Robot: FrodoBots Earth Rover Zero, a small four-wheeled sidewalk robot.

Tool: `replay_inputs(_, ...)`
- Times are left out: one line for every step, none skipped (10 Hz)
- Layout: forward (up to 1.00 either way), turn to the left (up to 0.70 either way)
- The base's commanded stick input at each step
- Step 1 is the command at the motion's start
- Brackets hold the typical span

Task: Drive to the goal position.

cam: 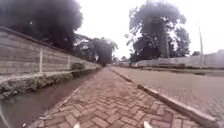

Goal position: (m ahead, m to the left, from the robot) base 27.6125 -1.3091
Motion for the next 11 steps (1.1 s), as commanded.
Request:
replay_inputs(0.70, 0.00)
replay_inputs(0.70, 0.00)
replay_inputs(0.70, 0.00)
replay_inputs(0.70, 0.00)
replay_inputs(0.70, 0.00)
replay_inputs(0.70, 0.04)
replay_inputs(0.70, 0.06)
replay_inputs(0.70, 0.06)
replay_inputs(0.70, 0.09)
replay_inputs(0.70, 0.01)
replay_inputs(0.70, 0.04)
